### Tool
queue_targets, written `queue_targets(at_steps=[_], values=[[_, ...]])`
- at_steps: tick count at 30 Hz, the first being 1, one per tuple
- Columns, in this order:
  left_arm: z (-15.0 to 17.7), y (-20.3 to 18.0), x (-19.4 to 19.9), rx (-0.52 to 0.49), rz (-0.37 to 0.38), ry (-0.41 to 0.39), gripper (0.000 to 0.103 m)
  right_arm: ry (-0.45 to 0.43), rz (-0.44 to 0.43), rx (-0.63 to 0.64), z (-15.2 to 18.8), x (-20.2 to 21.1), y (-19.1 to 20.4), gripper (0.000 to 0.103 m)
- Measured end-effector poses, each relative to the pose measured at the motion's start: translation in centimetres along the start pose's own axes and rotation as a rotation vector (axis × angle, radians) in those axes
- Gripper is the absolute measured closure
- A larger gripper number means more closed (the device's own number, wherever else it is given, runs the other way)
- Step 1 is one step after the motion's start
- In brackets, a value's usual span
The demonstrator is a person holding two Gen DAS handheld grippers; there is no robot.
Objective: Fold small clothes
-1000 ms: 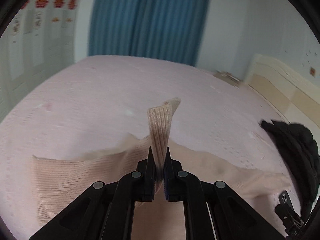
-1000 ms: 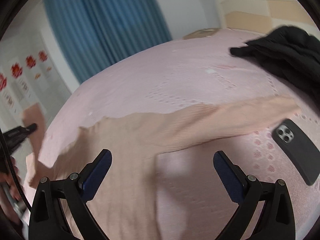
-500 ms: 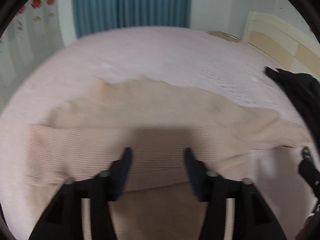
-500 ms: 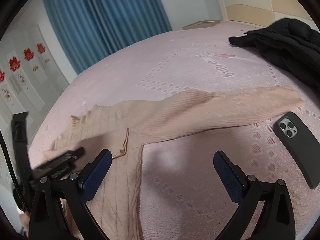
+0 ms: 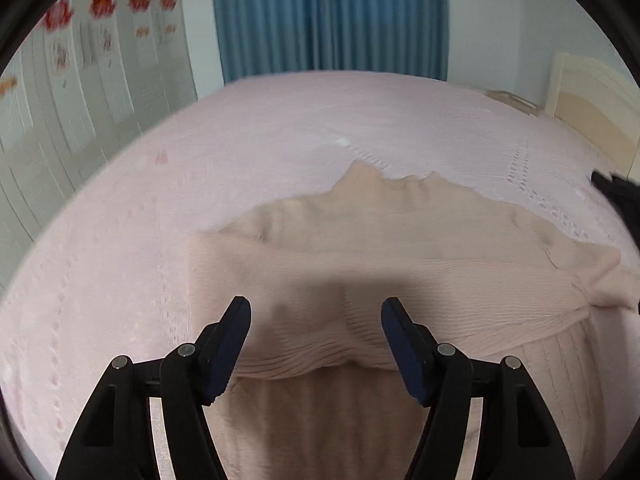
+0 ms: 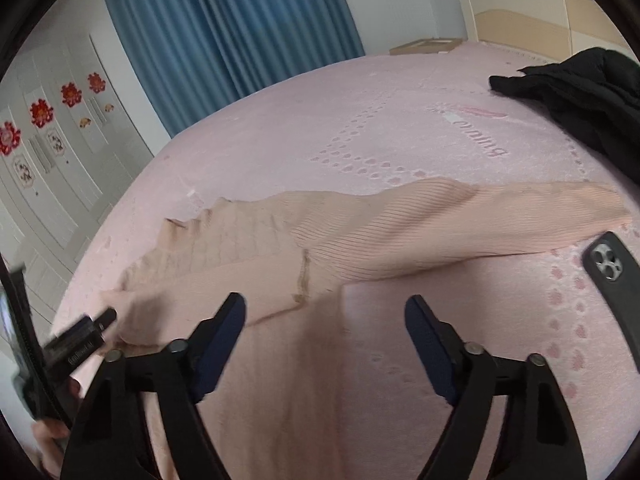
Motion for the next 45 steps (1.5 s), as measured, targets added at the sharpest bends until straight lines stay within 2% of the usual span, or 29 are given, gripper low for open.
queue_targets(at_steps=[3, 5, 8, 10, 13, 15, 17, 19, 20, 21, 22, 24, 27, 30, 34, 36, 38, 40, 41, 42, 45], values=[[0.1, 2.2, -1.6, 0.052, 0.01, 0.039, 0.037, 0.0, 0.03, 0.022, -1.1, -1.0, 1.2, 0.029], [-0.5, 3.9, -2.4, 0.085, 0.002, 0.024, 0.037, 0.019, 0.046, 0.038, -1.9, -2.1, 2.0, 0.033], [-0.5, 6.0, -3.3, 0.185, 0.01, 0.013, 0.037, 0.047, 0.04, 0.078, -3.0, -4.6, 4.0, 0.034], [-0.3, 7.1, -3.7, 0.229, 0.023, 0.025, 0.037, 0.063, 0.053, 0.098, -2.5, -5.9, 4.3, 0.034], [-0.1, 8.1, -4.0, 0.247, 0.06, 0.033, 0.035, 0.121, 0.098, 0.089, 0.2, -7.8, 3.5, 0.036], [0.1, 8.6, -3.9, 0.23, 0.058, 0.024, 0.032, 0.203, 0.133, 0.07, 2.2, -9.0, 2.8, 0.047], [0.3, 8.8, -3.9, 0.223, 0.081, 0.025, 0.032, 0.213, 0.152, 0.115, 2.6, -9.6, 2.9, 0.053], [0.7, 9.0, -4.3, 0.255, 0.112, 0.043, 0.032, 0.2, 0.151, 0.197, 2.8, -10.0, 3.6, 0.072], [0.8, 9.1, -4.6, 0.275, 0.131, 0.057, 0.032, 0.196, 0.122, 0.232, 3.0, -10.0, 4.3, 0.088], [0.8, 9.2, -4.8, 0.28, 0.142, 0.059, 0.032, 0.18, 0.122, 0.263, 2.9, -9.9, 4.7, 0.097], [0.6, 9.3, -4.9, 0.286, 0.154, 0.055, 0.032, 0.164, 0.128, 0.28, 2.8, -9.8, 4.8, 0.099], [0.3, 10.0, -5.0, 0.314, 0.168, 0.043, 0.032, 0.134, 0.088, 0.231, 2.2, -9.3, 4.5, 0.1], [0.6, 11.3, -5.2, 0.42, 0.19, 0.052, 0.032, 0.044, 0.038, 0.116, -0.2, -8.0, 3.3, 0.1], [0.8, 12.0, -5.6, 0.465, 0.19, 0.057, 0.032, 0.002, 0.092, 0.107, -1.1, -7.6, 2.0, 0.1], [0.5, 11.2, -5.6, 0.479, 0.233, 0.056, 0.033, 0.063, 0.099, 0.084, -0.3, -9.2, 1.4, 0.1], [0.3, 10.0, -5.6, 0.453, 0.244, 0.056, 0.033, 0.098, 0.133, 0.133, 0.4, -10.0, 1.6, 0.1], [0.6, 9.1, -6.1, 0.4, 0.205, 0.073, 0.033, 0.128, 0.172, 0.176, 1.4, -10.2, 1.7, 0.097], [1.3, 8.6, -6.9, 0.336, 0.131, 0.106, 0.033, 0.135, 0.172, 0.182, 1.6, -10.2, 1.3, 0.095], [1.9, 8.5, -7.4, 0.301, 0.086, 0.132, 0.034, 0.137, 0.158, 0.174, 1.5, -10.0, 1.2, 0.09], [2.1, 8.2, -7.8, 0.269, 0.064, 0.14, 0.033, 0.14, 0.148, 0.165, 1.3, -9.7, 1.0, 0.08], [1.8, 7.7, -7.8, 0.215, 0.039, 0.131, 0.032, 0.106, 0.165, 0.123, 0.1, -7.9, -0.9, 0.055]])
Point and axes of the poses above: each gripper's, at about its wrist camera, not at the fingertips, and x roughly against the way its jaws point, y to its left, z to its underside, the point moved 8 cm from there along -x, roughly the way its jaws point, and after that the axes turned 12 degrees about -y, right-handed, at the moved point
